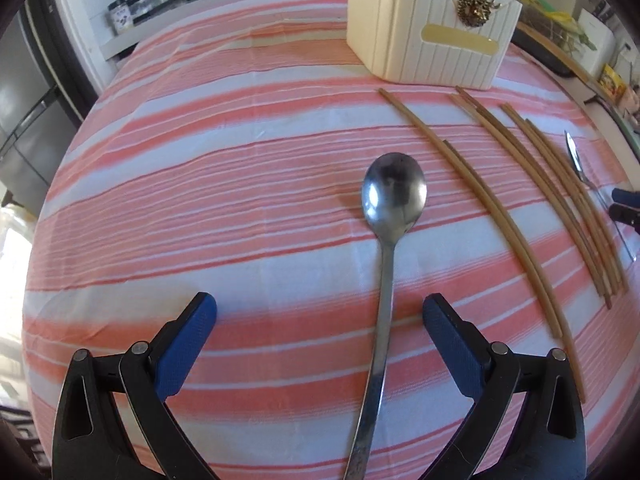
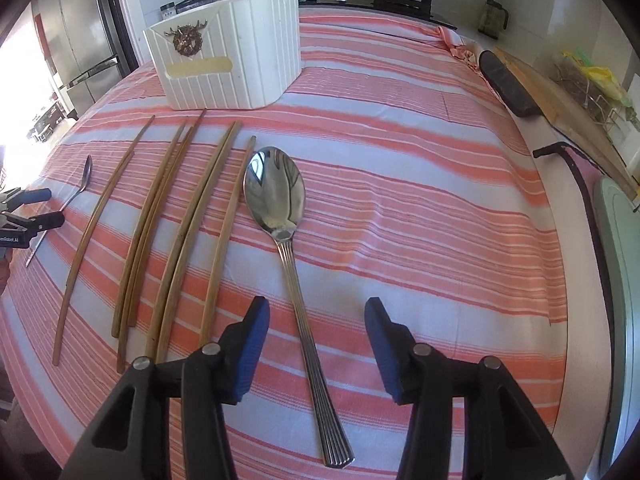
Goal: Organize utensils
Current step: 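Close the left gripper on one spoon handle while the right gripper grasps the other spoon, then lift both spoons and carry them over the white utensil holder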
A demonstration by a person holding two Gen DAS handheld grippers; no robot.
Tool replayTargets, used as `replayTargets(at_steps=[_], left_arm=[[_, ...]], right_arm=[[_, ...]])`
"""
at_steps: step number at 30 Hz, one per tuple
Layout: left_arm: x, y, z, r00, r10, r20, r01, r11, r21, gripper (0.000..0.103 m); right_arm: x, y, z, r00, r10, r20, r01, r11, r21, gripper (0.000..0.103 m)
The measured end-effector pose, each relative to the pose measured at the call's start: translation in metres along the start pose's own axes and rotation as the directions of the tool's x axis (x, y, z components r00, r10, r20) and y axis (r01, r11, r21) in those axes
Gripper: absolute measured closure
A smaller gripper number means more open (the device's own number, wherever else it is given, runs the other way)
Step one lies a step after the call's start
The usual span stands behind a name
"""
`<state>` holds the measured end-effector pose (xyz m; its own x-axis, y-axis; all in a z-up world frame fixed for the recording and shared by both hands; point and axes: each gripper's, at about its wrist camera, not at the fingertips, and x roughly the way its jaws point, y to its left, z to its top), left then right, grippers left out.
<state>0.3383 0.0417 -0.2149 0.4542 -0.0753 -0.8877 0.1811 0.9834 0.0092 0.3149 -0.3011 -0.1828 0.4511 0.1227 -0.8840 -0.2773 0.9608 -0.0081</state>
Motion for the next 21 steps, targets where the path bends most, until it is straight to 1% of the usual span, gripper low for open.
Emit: replayTargets(at_steps=[3,8,10,11,12,13,14,15,16,19,21], left_arm=[[0.006,-0.007,0.011,1.0,-0.015,0.004,0.015,1.0,0.025,0.0],[0.011,-0.017,0.024,1.0,-0.023,0.013,0.022,0.998,0.05,0.001],[0.011,-0.021,0.026,0.999,-0.052,0.016,0.051,0.997,0.064,0.012],[0.01,-0.023,0.027,0.998,-0.056,0.018,0.054,0.996,0.071,0.016],[0.008,-0.026,0.028,0.998,-0.065,0.022,0.063,0.995,0.083,0.024],[0.006,-0.029,0.028,0.997,-0.073,0.03,0.07,0.993,0.095,0.036],[0.004,-0.031,0.027,0.996,-0.078,0.04,0.073,0.992,0.106,0.043],[0.002,-0.032,0.027,0.995,-0.083,0.05,0.077,0.991,0.113,0.062],[0.001,-0.033,0.027,0.995,-0.087,0.055,0.081,0.99,0.114,0.067],[-0.004,-0.025,0.026,0.993,-0.106,0.061,0.101,0.992,0.08,0.067],[-0.013,-0.019,0.026,0.99,-0.11,0.09,0.104,0.993,0.06,0.067]], right_arm=[[0.007,0.008,0.01,1.0,0.022,0.004,-0.022,0.999,-0.034,0.053],[0.028,0.024,0.032,1.0,0.017,0.005,-0.017,0.996,-0.089,0.053],[0.035,0.026,0.043,0.999,0.027,0.027,-0.024,0.995,-0.096,0.053],[0.039,0.026,0.048,0.999,0.029,0.034,-0.025,0.995,-0.096,0.052],[0.042,0.027,0.053,0.999,0.033,0.038,-0.029,0.995,-0.1,0.052],[0.045,0.027,0.057,0.998,0.043,0.04,-0.038,0.994,-0.104,0.053],[0.046,0.026,0.06,0.998,0.054,0.041,-0.049,0.994,-0.102,0.061],[0.047,0.026,0.062,0.997,0.061,0.041,-0.057,0.994,-0.097,0.061],[0.047,0.026,0.063,0.997,0.062,0.036,-0.058,0.994,-0.091,0.061],[0.039,0.026,0.06,0.997,0.062,0.055,-0.057,0.995,-0.08,0.061],[0.024,0.023,0.057,0.992,0.074,0.098,-0.069,0.996,-0.058,0.061]])
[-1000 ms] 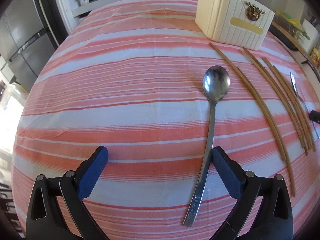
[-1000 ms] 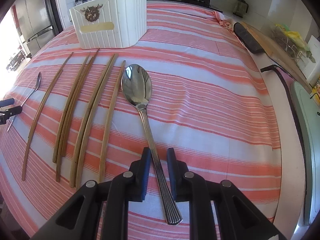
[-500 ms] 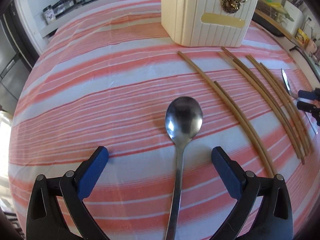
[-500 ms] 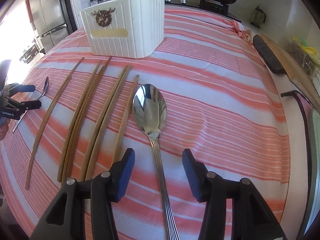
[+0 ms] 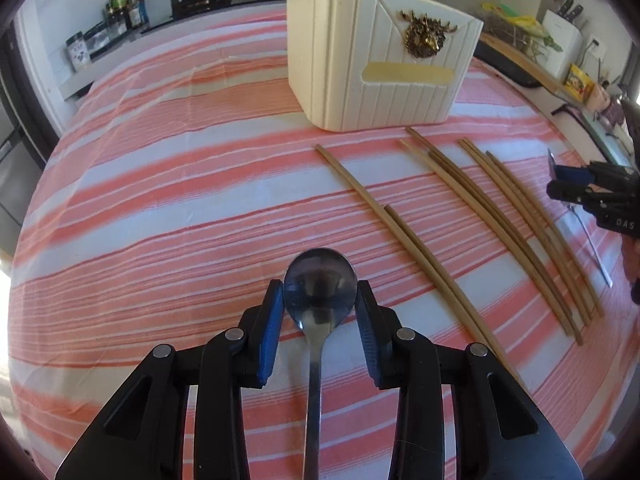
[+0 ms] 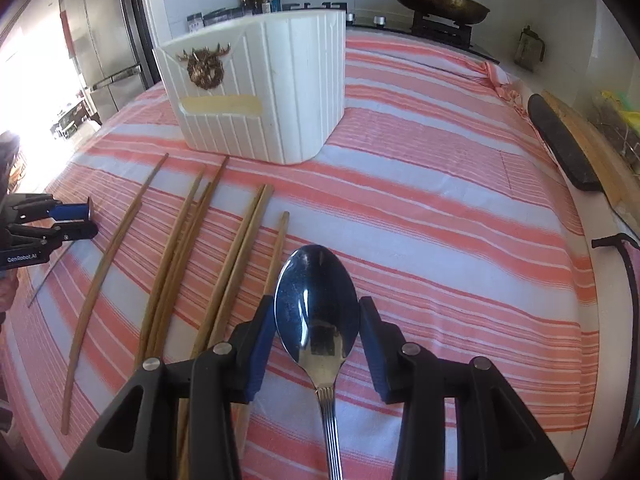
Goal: Organize utensils
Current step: 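Lift both spoons and carry them over the white utensil holder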
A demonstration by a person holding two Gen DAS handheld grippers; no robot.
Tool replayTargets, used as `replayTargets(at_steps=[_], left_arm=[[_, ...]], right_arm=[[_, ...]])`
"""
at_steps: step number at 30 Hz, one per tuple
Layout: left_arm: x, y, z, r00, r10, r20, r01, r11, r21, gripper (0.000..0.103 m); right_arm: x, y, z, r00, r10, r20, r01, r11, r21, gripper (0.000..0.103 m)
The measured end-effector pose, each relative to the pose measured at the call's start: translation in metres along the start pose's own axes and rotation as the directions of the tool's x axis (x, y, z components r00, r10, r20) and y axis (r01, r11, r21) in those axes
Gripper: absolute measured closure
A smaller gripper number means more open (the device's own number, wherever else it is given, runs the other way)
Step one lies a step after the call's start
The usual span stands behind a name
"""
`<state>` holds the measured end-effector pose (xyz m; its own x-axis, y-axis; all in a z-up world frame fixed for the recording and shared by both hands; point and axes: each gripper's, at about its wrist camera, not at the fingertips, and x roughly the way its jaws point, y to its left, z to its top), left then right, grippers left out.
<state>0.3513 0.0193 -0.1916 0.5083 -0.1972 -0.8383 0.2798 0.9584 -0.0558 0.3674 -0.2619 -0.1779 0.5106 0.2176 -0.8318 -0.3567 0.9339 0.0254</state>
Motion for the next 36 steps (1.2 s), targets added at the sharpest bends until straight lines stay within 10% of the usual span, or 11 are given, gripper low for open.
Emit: replayTargets(at_steps=[17,36], left_arm=[[-0.122,-0.011,-0.009,0.961,-0.084,0.264,0.101,0.994,-0.052,0.067],[-0.167,0.002,0.059,0.928,-0.138,0.346,0.172,0.983,-0.068,0.067]], right_arm=[[-0.157,0.02,-0.023,0.939,0.016,0.343,-0.039,0.997,0.06,0.061],[-0.178,0.011,0.063,0.914,0.054,0.403,-0.084,0.995,0.059,0.061]])
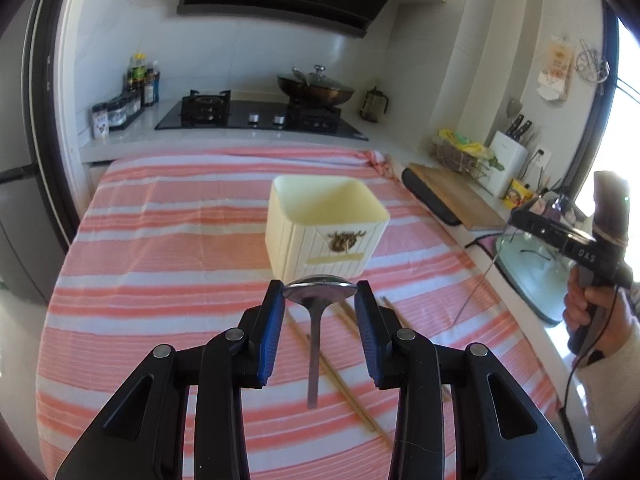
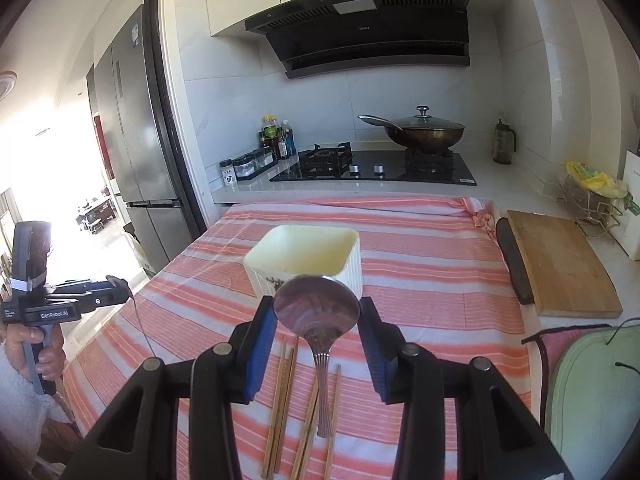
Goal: Organize utensils
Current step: 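Lift both spoons and carry them over the white utensil holder, then open both grippers to drop the spoons into the holder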
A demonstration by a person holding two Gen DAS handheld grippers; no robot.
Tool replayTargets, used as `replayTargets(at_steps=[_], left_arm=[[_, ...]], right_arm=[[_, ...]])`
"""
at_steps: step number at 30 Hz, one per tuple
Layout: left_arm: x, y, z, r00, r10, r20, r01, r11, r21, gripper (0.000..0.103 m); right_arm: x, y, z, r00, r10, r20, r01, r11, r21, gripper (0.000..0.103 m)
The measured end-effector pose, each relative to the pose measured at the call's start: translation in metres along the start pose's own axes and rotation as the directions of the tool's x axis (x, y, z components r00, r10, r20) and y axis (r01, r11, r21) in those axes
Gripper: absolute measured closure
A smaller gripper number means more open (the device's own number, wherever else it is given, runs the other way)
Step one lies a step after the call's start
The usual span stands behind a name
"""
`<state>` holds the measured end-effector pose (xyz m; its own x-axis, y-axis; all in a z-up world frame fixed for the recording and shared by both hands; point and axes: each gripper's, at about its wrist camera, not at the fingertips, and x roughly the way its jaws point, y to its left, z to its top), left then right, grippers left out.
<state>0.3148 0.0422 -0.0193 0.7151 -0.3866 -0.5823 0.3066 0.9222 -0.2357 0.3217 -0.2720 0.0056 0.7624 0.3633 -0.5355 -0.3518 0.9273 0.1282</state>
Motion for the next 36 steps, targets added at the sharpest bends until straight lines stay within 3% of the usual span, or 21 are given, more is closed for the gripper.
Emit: replayTargets(at_steps=[6,13,16,21,28,31,35,36], left_arm=[[0.0,-0.003,0.083,0.994,-0.027,0.105,0.027,1.0,0.007,0.067],[0.055,0.002,0.146,0.984,-0.001,0.18,0.01,0.999,-0.048,0.067],[0.091,0.007,0.15,0.989,0.014,0.15,-0.004,0.998,-0.068,0.067],[0.153,0.016,0.141,1.0,0.022,0.003,-0.022,0.996,-0.082,0.067],[0.226,0.032,0.11,0.98,0.051,-0.194,-0.07,0.993,-0.095,0.067],[0.245,0.035,0.1,0.973,0.076,-0.22,-0.098,0.991,-0.09,0.067],[0.256,0.035,0.098,0.975,0.074,-0.207,-0.097,0.99,-0.103,0.065],[0.256,0.035,0.097,0.976,0.065,-0.208,-0.089,0.99,-0.11,0.059]], right_arm=[[0.02,0.004,0.062,0.998,-0.003,0.059,0.004,1.0,-0.013,0.061],[0.066,0.008,0.121,0.989,-0.01,0.148,0.008,1.0,0.009,0.061],[0.096,0.004,0.125,0.989,-0.018,0.146,0.015,1.0,0.025,0.061],[0.154,-0.013,0.109,0.999,-0.021,0.045,0.017,0.996,0.086,0.061],[0.223,-0.033,0.079,0.993,-0.034,-0.115,0.052,0.987,0.151,0.061],[0.246,-0.042,0.072,0.988,-0.033,-0.152,0.062,0.98,0.189,0.061],[0.266,-0.045,0.071,0.982,-0.024,-0.185,0.061,0.978,0.2,0.06],[0.267,-0.045,0.071,0.982,-0.02,-0.185,0.057,0.979,0.197,0.06]])
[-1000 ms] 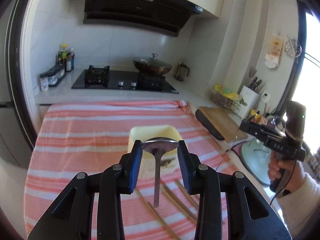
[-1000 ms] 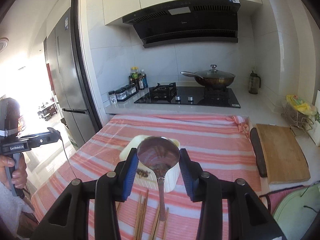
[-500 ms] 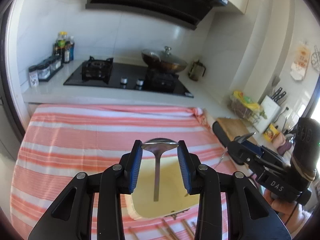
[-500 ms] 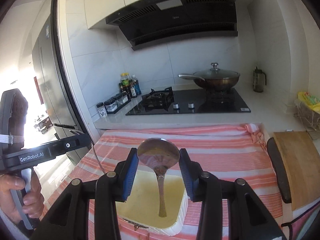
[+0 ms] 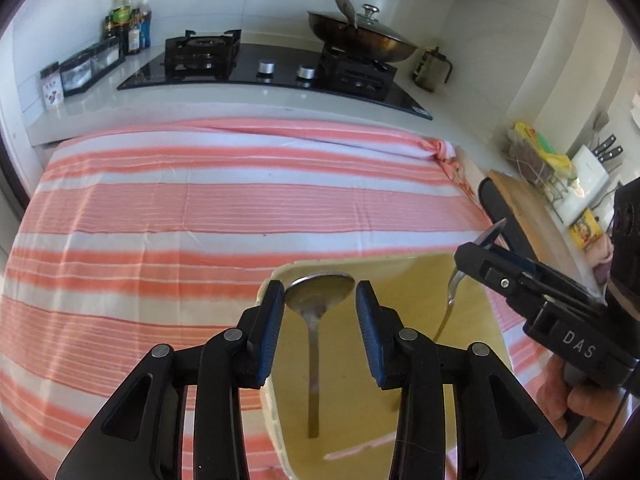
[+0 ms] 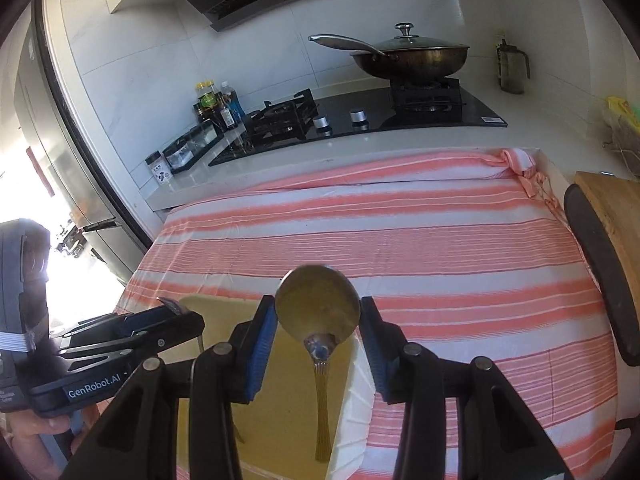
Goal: Organize utensils
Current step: 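Open both grippers to drop the spoons into the holder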
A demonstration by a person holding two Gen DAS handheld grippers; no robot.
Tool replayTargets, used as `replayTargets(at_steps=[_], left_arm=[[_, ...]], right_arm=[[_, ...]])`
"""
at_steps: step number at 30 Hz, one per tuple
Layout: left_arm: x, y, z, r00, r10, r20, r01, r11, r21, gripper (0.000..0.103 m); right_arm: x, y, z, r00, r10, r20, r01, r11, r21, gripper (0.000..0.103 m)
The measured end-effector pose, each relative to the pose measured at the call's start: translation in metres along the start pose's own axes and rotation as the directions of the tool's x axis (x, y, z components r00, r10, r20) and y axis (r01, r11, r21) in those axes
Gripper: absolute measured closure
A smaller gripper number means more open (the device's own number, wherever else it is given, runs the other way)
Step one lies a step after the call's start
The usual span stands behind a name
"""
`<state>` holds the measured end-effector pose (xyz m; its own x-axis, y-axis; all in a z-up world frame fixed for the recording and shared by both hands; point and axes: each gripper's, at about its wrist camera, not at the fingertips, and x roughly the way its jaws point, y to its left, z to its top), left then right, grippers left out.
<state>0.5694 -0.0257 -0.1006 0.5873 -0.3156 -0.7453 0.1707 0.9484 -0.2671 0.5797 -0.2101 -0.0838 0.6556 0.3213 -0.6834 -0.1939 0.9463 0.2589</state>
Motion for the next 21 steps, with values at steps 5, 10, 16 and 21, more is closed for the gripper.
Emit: replayTargets(at_steps=[5,10,16,21], left_arm=[[-0.026,0.002,-0.015,1.0,-0.025,0.012,0.025,0.999,0.023,0.05],[-0.091,0.011,-0.078,1.0,0.013,0.011,-0.014,0.995,0.102,0.026],[-0.169,0.028,-0.193,0.999,0.026,-0.019,-0.024,0.996,0.088,0.013],[-0.194,0.033,-0.258,0.999,0.039,0.029,-0.037,0.998,-0.053,0.011]], right_arm=[[-0.028,0.003,-0.004,0.999,0.028,0.039,-0.028,1.0,-0.009,0.058],[-0.103,0.015,-0.048,0.997,0.019,0.071,-0.009,0.991,-0.134,0.052],[-0.189,0.012,-0.165,0.996,-0.06,0.065,0.075,0.967,-0.244,0.046],[-0.222,-0.005,-0.258,0.984,-0.174,0.043,0.179,0.962,-0.205,0.046]])
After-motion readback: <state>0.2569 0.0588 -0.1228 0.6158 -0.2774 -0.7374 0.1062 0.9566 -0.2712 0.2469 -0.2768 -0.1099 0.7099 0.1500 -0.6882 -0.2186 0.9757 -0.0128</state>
